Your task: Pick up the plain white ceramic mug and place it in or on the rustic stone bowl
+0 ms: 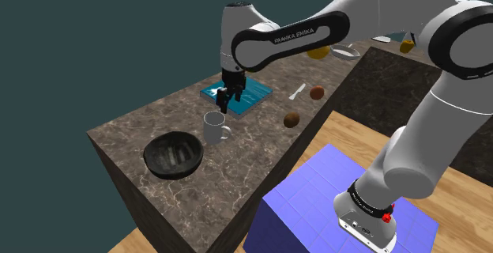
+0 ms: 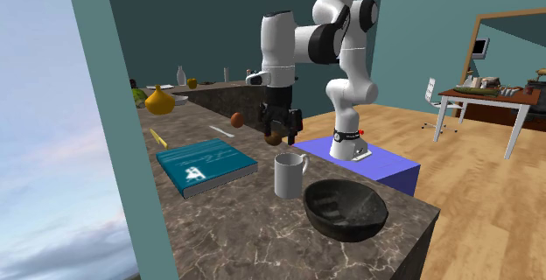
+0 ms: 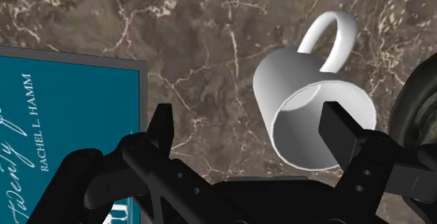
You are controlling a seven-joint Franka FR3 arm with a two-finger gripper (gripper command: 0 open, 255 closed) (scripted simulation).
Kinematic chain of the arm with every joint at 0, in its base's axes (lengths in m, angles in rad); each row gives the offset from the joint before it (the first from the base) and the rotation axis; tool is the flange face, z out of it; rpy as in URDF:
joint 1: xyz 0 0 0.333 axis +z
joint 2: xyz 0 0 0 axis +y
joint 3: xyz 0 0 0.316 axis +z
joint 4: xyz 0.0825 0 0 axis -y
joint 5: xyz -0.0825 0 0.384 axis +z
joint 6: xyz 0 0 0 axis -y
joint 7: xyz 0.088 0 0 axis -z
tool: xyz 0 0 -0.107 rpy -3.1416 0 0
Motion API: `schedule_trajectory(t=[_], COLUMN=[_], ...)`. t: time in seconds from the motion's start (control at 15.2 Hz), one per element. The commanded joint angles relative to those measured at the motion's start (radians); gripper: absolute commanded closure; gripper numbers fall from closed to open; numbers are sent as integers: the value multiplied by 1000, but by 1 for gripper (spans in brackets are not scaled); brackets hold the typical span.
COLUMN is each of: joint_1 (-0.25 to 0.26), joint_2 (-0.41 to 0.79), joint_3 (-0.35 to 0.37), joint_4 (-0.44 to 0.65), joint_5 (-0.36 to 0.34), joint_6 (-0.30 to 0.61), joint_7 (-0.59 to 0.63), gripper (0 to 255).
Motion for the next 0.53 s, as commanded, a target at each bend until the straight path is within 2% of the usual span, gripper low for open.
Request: schedule_trajectory(t=[0.0,0.13,0.46], joint_1=[16,28,30], joint_2=[76,121,147], joint_3=[11,16,14], joint_4=[59,97,61], joint_5=[-18,-29,-38], joint_6=[11,14,75], joint_7=[13,21,27], gripper=[0,0,0])
